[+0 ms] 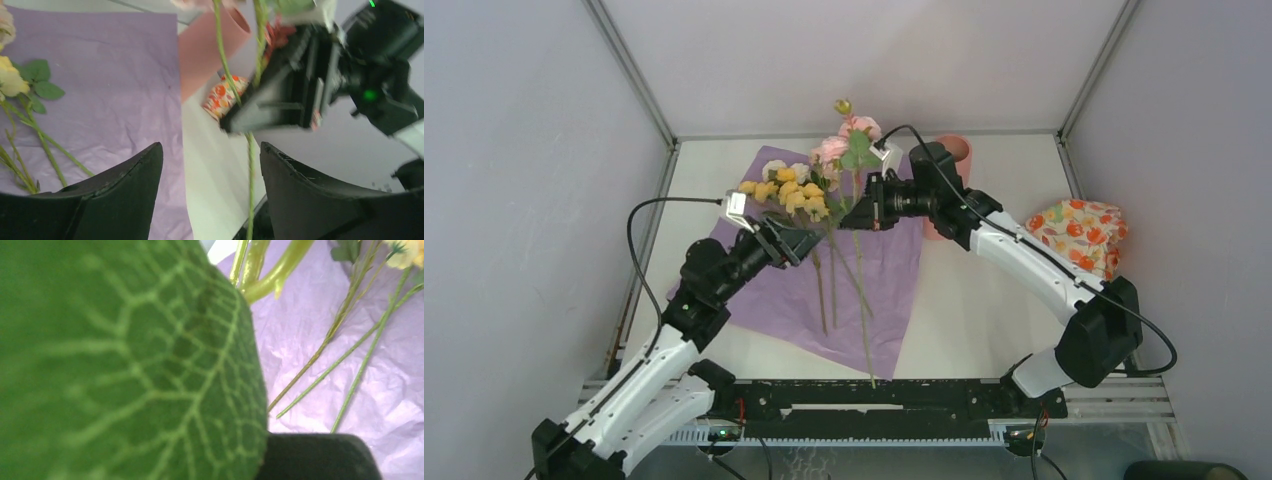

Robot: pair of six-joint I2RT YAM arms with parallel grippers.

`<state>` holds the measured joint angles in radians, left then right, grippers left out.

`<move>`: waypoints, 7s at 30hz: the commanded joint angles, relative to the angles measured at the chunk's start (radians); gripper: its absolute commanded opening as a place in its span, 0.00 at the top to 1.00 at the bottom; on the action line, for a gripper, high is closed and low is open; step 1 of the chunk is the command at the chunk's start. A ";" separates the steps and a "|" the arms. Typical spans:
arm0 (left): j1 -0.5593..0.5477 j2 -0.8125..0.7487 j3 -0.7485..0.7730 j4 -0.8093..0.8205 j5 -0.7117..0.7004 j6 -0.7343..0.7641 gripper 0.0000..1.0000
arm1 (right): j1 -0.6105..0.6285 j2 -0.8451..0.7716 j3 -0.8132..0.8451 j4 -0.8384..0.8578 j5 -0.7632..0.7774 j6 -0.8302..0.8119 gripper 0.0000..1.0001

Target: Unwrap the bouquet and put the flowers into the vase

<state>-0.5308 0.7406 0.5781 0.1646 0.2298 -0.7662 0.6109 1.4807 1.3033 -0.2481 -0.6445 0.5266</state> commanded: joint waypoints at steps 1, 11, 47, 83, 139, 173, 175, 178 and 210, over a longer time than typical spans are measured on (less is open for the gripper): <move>0.089 0.116 0.031 0.181 0.065 -0.108 0.24 | 0.063 -0.053 0.032 -0.066 -0.014 -0.100 1.00; 0.130 0.383 0.050 0.629 0.268 -0.315 0.24 | 0.104 -0.130 -0.035 -0.136 -0.055 -0.195 1.00; 0.129 0.391 -0.027 0.912 0.388 -0.389 0.50 | 0.109 -0.131 -0.118 0.015 -0.103 -0.109 1.00; 0.085 0.493 0.218 0.924 0.429 -0.403 0.78 | 0.062 -0.116 -0.117 0.169 -0.188 0.005 0.75; -0.123 1.096 1.821 0.329 0.233 0.378 0.77 | -0.162 -0.989 -0.211 -0.307 0.793 -0.189 0.13; -0.104 1.429 1.780 0.398 0.168 0.190 0.15 | -0.168 -0.933 -0.249 -0.259 0.804 -0.254 0.10; -0.104 1.422 1.741 0.389 0.155 0.173 0.12 | -0.168 -0.938 -0.261 -0.259 0.791 -0.243 0.10; -0.105 1.407 1.678 0.388 0.155 0.146 0.07 | -0.168 -0.943 -0.264 -0.265 0.772 -0.234 0.10; -0.097 0.877 0.817 0.326 0.053 0.302 0.00 | -0.163 -0.891 -0.264 -0.327 0.525 -0.173 0.03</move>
<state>-0.6308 1.7355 1.4590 0.5323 0.3435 -0.5743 0.4465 0.5613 1.0351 -0.6033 -0.0563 0.3359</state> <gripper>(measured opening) 0.996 0.968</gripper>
